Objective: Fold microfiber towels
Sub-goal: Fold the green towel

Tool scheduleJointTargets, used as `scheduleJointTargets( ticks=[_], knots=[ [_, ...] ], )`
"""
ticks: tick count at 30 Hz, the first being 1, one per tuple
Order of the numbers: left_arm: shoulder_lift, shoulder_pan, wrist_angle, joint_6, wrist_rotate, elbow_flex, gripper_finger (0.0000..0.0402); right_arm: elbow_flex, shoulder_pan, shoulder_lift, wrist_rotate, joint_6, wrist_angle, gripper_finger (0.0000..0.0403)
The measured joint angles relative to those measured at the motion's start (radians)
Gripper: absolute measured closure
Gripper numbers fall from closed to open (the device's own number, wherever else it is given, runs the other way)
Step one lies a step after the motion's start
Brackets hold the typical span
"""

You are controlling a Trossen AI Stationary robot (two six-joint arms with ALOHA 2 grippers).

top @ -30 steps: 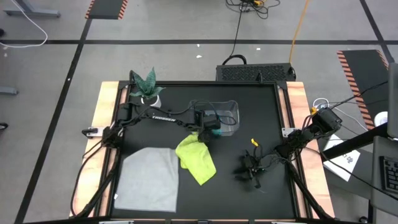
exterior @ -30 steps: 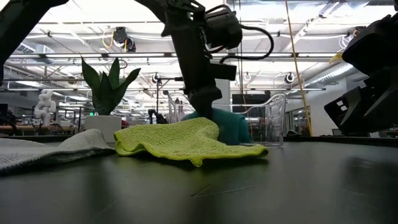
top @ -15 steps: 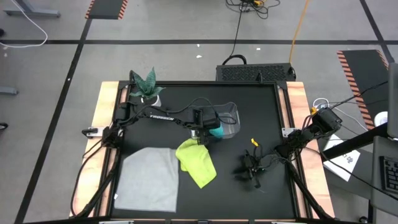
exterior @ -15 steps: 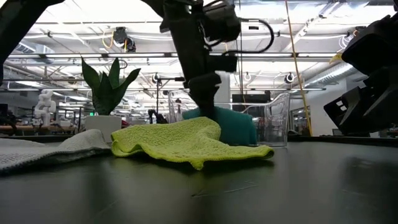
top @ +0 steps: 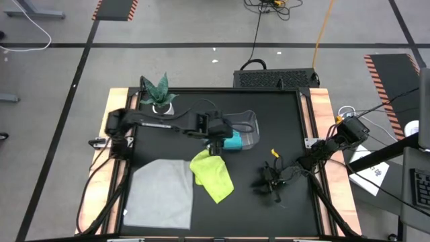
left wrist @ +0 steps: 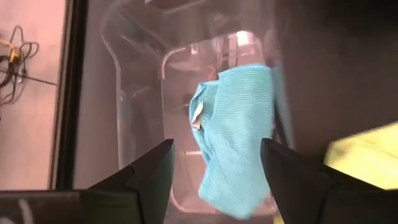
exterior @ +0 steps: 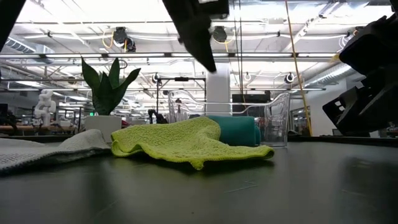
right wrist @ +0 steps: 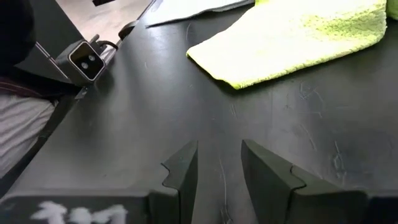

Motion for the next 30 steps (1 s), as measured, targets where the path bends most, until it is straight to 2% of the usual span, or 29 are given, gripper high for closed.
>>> scheduleJointTargets(
  ticks=[4,10,13,17,20,25,30],
  knots=[
    [-0.081,-0.020,-0.054,-0.028,0.037,0.000,0.0161,0.000,0.000,0.000,0.000,-0.001,0.001,0.0289],
    [-0.185,-0.090,-0.156,-0.129,0.239,0.000,0.0160,0.000,0.000,0.000,0.000,-0.016,-0.002,0.0289],
    [-0.201,-0.164,-0.201,-0.204,0.222,0.000,0.0160,0.000,0.000,0.000,0.000,-0.022,-0.005,0.0289],
    [-0.203,-0.303,-0.234,-0.291,0.085,-0.022,0.0164,0.000,0.002,0.000,0.000,-0.024,-0.008,0.0289],
    [-0.203,-0.411,-0.186,-0.404,-0.062,-0.115,0.0183,0.000,0.002,0.000,0.000,-0.039,-0.018,0.0289],
    [-0.202,-0.574,0.085,-0.560,-0.357,-0.374,0.0232,0.000,0.002,0.000,0.000,-0.089,-0.014,0.0289],
    [-0.201,-0.649,0.463,-0.586,-0.524,-0.648,0.0271,0.000,0.002,0.000,0.000,-0.136,-0.011,0.0289]
  ],
)
